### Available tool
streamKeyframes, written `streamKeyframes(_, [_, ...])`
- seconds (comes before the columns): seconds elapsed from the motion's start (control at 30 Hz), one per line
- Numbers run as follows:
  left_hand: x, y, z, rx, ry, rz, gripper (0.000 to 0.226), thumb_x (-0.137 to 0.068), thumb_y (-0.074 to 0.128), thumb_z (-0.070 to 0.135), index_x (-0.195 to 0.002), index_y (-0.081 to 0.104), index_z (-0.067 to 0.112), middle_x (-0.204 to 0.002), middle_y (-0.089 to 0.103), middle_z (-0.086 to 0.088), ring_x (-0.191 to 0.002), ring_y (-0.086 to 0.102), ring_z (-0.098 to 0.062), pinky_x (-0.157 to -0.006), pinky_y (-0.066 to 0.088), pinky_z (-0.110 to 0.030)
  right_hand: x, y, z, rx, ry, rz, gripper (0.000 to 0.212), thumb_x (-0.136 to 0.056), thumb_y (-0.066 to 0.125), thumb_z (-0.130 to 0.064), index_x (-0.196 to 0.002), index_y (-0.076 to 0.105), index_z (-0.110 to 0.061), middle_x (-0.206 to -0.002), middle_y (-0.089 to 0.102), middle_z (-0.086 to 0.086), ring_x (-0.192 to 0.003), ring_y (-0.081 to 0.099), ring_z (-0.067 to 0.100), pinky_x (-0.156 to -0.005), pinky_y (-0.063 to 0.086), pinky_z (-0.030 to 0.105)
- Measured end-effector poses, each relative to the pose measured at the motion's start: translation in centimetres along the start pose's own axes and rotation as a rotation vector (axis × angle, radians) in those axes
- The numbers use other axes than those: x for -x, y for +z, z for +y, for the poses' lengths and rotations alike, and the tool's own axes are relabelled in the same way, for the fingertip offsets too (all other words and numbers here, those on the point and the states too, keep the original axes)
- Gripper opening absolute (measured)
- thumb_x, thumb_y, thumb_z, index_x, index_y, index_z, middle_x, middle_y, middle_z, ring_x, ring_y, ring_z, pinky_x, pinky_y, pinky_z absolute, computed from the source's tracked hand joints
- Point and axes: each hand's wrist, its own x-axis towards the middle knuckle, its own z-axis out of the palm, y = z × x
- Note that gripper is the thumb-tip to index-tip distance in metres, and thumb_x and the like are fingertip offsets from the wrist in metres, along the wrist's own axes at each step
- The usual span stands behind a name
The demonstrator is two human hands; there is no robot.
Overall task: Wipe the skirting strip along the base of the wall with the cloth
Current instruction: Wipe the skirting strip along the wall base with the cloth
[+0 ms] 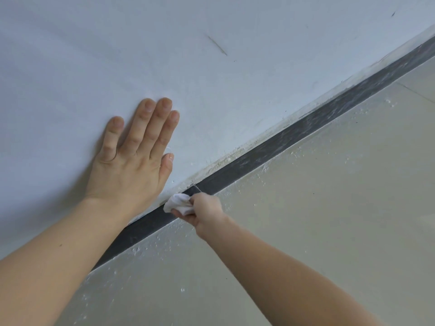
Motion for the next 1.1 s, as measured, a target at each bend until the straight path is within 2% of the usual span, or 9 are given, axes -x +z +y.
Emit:
streamKeyframes(0.17, [-0.1, -0.5, 0.0, -0.013, -0.002, -0.049, 0.068, -0.099, 0.030, 0.038, -0.154, 0.005, 0.008, -0.159, -0.018, -0.008, -0.145, -0.021, -0.021, -0.113, -0.019, -0.039, 1.0, -3.2, -5.9, -0.120, -0.152, 0.106, 0.046, -0.091, 0.042, 0.005, -0.136, 0.039, 0.000, -0.132, 0.049, 0.025, -0.079, 0.058, 0.026, -0.049, 0.057, 0.026])
streamKeyframes(0.3, [-0.4, -1.5, 0.2, 0.097, -0.016, -0.080, 0.070, -0.095, 0.036, 0.034, -0.154, 0.011, 0.007, -0.161, -0.007, -0.008, -0.147, -0.014, -0.022, -0.116, -0.016, -0.040, 2.8, -7.6, -8.8, -0.377, -0.281, 0.204, 0.014, -0.087, 0.047, 0.010, -0.094, 0.058, 0.007, -0.099, 0.059, 0.023, -0.083, 0.062, 0.028, -0.080, 0.056, 0.030])
streamKeyframes(0.37, [-1.1, -1.9, 0.6, 0.139, 0.041, -0.074, 0.071, -0.093, 0.038, 0.032, -0.154, 0.012, 0.005, -0.161, 0.001, -0.010, -0.148, -0.005, -0.022, -0.119, -0.009, -0.038, 3.2, -9.0, -8.1, -0.423, -0.219, 0.223, 0.011, -0.088, 0.047, 0.006, -0.082, 0.056, 0.002, -0.096, 0.059, 0.019, -0.077, 0.063, 0.027, -0.081, 0.057, 0.032])
streamKeyframes(0.5, [-4.9, -2.6, 2.5, 0.166, 0.193, -0.023, 0.071, -0.092, 0.036, 0.029, -0.153, 0.011, 0.003, -0.161, 0.002, -0.011, -0.148, -0.002, -0.022, -0.119, -0.005, -0.036, 1.6, -7.8, -5.2, -0.210, 0.035, 0.091, 0.012, -0.090, 0.047, 0.000, -0.096, 0.058, 0.002, -0.085, 0.060, 0.017, -0.072, 0.063, 0.027, -0.070, 0.059, 0.031])
streamKeyframes(0.63, [-9.2, -3.3, 4.8, 0.192, 0.271, 0.030, 0.070, -0.092, 0.035, 0.027, -0.153, 0.010, 0.003, -0.160, -0.003, -0.010, -0.148, 0.001, -0.022, -0.118, -0.002, -0.037, 0.1, -6.2, -8.7, -0.127, -0.024, 0.079, 0.041, -0.093, 0.042, 0.003, -0.134, 0.043, 0.004, -0.121, 0.057, 0.021, -0.079, 0.062, 0.022, -0.057, 0.058, 0.023])
streamKeyframes(0.73, [-11.5, -3.4, 4.9, 0.229, 0.245, -0.002, 0.070, -0.092, 0.036, 0.026, -0.153, 0.011, 0.003, -0.160, 0.001, -0.010, -0.147, 0.004, -0.023, -0.118, -0.002, -0.036, 0.5, -8.2, -13.4, -0.182, -0.011, 0.167, 0.040, -0.091, 0.037, 0.011, -0.131, 0.043, 0.012, -0.094, 0.060, 0.018, -0.092, 0.065, 0.027, -0.090, 0.054, 0.026])
streamKeyframes(0.93, [-12.4, -3.8, 3.9, 0.210, 0.263, -0.106, 0.072, -0.088, 0.039, 0.023, -0.153, 0.014, 0.004, -0.161, 0.005, -0.010, -0.147, 0.005, -0.021, -0.120, -0.001, -0.034, 2.0, -12.5, -16.1, -0.312, -0.172, 0.384, 0.010, -0.086, 0.050, 0.003, -0.081, 0.058, 0.000, -0.091, 0.057, 0.015, -0.065, 0.057, 0.020, -0.076, 0.057, 0.031])
streamKeyframes(1.03, [-12.6, -4.0, 3.5, 0.197, 0.300, -0.125, 0.069, -0.090, 0.033, 0.024, -0.153, 0.014, 0.004, -0.161, 0.003, -0.010, -0.148, 0.002, -0.021, -0.120, -0.002, -0.034, 1.5, -11.2, -11.4, -0.022, -0.003, 0.277, 0.017, -0.088, 0.050, 0.000, -0.104, 0.056, -0.001, -0.091, 0.058, 0.014, -0.072, 0.058, 0.024, -0.072, 0.056, 0.034])
streamKeyframes(1.1, [-12.6, -3.8, 3.4, 0.172, 0.333, -0.122, 0.066, -0.092, 0.026, 0.026, -0.154, 0.013, 0.005, -0.161, 0.001, -0.011, -0.148, -0.001, -0.021, -0.119, -0.002, -0.034, 1.0, -9.1, -8.6, 0.138, 0.116, 0.153, 0.021, -0.088, 0.051, -0.002, -0.108, 0.055, -0.004, -0.114, 0.062, 0.020, -0.080, 0.060, 0.025, -0.072, 0.057, 0.031])
